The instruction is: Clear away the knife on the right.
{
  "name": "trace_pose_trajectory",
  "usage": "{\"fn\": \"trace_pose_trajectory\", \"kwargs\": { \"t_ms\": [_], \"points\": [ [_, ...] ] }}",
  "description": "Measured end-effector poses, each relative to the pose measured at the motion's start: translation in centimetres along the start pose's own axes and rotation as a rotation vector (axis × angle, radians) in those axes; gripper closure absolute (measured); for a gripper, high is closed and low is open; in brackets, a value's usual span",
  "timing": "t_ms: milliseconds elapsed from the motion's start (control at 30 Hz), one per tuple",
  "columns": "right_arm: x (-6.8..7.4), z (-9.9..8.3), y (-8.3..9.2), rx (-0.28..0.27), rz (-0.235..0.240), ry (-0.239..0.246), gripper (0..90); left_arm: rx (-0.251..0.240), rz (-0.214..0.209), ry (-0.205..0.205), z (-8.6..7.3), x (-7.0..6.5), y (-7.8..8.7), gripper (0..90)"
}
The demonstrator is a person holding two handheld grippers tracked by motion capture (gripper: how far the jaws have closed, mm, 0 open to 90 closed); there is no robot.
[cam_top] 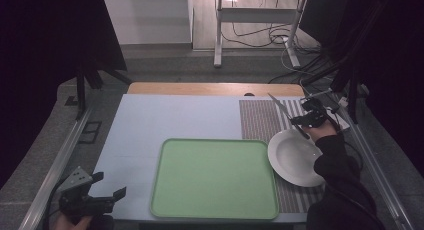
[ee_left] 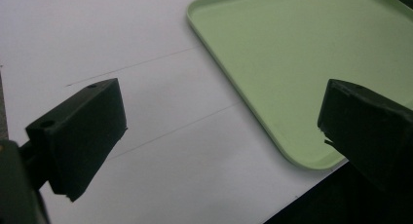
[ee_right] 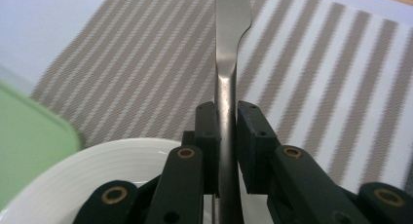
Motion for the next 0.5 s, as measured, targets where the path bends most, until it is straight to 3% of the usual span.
{"fn": "trace_pose_trajectory", "kwargs": {
  "t_ms": [500],
  "points": [
    [5.9, -1.5, 1.5, -0.01, 0.067, 0.122, 80.4, 0.001, 0.0, -0.002, 0.0, 0.0, 0.0, 3.6]
  ]
}}
Point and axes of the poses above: each handheld gripper's, and its own axes: y roughly backward along the jaws, z roughly out of its top, x roughly to its left, the point moved 4 cm from there along -y, roughly forward along the jaws, and after that the axes turned 9 degrees about -z, right-handed, at the moved point
